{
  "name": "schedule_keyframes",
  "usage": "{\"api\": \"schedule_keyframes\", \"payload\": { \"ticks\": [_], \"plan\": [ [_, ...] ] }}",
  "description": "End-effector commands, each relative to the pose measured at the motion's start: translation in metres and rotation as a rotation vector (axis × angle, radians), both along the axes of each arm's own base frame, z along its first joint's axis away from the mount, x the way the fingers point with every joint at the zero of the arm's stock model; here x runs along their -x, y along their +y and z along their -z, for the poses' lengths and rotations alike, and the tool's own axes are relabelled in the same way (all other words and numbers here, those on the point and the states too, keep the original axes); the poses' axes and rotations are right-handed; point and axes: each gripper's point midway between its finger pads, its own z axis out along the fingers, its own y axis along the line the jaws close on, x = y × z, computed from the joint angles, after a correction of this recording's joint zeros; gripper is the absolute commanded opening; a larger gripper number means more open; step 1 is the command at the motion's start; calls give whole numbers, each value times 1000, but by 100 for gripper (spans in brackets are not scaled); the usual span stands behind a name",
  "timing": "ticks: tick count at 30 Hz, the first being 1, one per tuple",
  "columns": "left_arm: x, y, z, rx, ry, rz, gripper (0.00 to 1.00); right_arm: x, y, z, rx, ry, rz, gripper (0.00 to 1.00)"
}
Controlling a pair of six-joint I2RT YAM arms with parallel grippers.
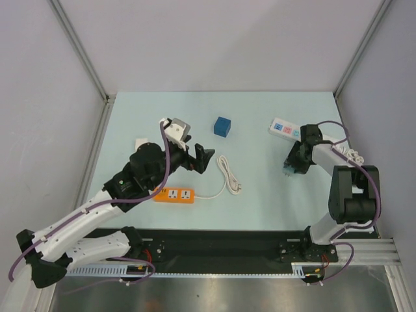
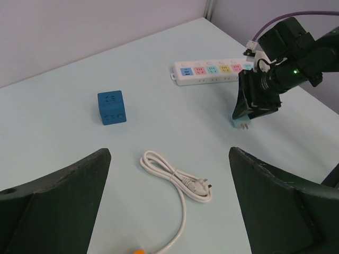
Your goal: Insert the plug
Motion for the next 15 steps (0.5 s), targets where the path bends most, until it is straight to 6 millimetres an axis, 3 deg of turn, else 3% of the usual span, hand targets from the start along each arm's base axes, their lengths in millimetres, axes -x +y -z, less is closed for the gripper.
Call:
{"api": "schedule_keyframes", "payload": {
  "ticks": [1,5,6,9,10,12,13,15],
  "plan": [
    [-6,0,-12,20,-4,-23,100,-2,52,-26,-181,-111,-36,24],
    [-6,-18,5,15,74,21,95,5,98,-70,-365,-227,-74,24],
    [-5,-22,6,14,92,37,93,5,115,-98,-421,-312,-105,23],
    [-9,-30,20,-6,153,33,87,14,151,-148,-625,-422,-131,23],
    [-11,-31,20,3,167,22,86,26,166,-168,-671,-465,-169,24],
    [-14,-30,21,7,174,5,85,32,181,-198,-769,-536,-140,24],
    [-15,-29,22,8,176,-3,84,47,194,-206,-820,-552,-158,24],
    [-14,-27,19,22,158,-1,84,54,208,-230,-933,-609,-155,23]
  ]
}}
